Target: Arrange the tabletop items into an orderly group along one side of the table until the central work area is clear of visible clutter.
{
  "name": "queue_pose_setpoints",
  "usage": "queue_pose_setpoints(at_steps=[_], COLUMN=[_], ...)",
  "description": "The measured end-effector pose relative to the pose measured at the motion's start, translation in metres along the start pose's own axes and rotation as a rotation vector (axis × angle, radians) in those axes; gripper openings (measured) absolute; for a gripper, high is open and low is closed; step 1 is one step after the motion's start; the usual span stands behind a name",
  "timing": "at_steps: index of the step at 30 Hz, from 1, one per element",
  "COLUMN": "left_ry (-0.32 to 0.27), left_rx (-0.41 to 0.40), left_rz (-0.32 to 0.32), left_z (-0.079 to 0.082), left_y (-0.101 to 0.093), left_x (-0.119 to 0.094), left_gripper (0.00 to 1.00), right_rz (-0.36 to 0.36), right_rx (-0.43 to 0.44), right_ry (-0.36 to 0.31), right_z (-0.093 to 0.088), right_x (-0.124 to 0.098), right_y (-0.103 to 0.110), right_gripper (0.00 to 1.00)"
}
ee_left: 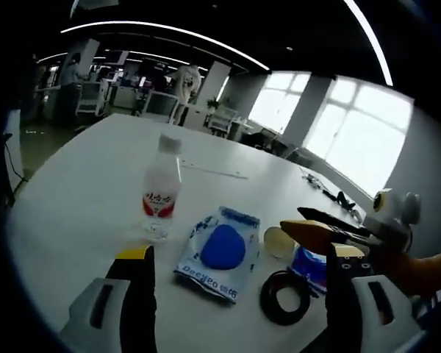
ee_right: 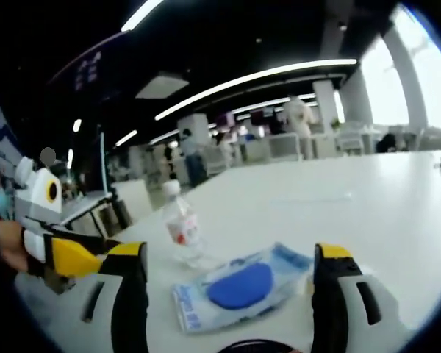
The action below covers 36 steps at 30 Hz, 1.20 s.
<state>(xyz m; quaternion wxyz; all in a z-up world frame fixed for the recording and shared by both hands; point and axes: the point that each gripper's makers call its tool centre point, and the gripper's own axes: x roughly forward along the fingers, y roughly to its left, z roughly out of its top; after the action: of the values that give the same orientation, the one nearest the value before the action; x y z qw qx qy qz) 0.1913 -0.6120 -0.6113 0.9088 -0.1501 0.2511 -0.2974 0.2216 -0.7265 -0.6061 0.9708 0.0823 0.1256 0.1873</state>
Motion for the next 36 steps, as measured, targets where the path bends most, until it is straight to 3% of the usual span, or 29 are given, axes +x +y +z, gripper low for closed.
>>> queue_pose_setpoints(at_steps=[6, 14, 20, 23, 36], left_ry=[-0.012, 0.018, 0.061, 0.049, 0.115], left_rx=[0.001, -0.002, -0.015, -0.060, -0.060], left_rz=[0.008, 0.023, 0.018, 0.009, 0.023], left_z=[0.004, -0.006, -0.018, -0.021, -0.042], left_y=[0.000, 0.000, -0.004, -0.007, -0.010], left_x=[0.001, -0.002, 0.006, 0.009, 0.018], left_gripper=[0.97, 0.97, 0.97, 0.97, 0.96], right_rz=[-0.006, -0.017, -0.039, -0.056, -0.094], right_rx=[0.000, 0.014, 0.024, 0.051, 0.046], right_ry=[0.001, 0.003, 0.012, -0.004, 0.020], right_z=[0.000, -0.001, -0.005, -0.003, -0.011], right_x=[-0.007, -0.020, -0.028, -0.032, -0.046], right_y=[-0.005, -0.013, -0.025, -0.033, -0.054], right_gripper=[0.92, 0.92, 0.92, 0.92, 0.92])
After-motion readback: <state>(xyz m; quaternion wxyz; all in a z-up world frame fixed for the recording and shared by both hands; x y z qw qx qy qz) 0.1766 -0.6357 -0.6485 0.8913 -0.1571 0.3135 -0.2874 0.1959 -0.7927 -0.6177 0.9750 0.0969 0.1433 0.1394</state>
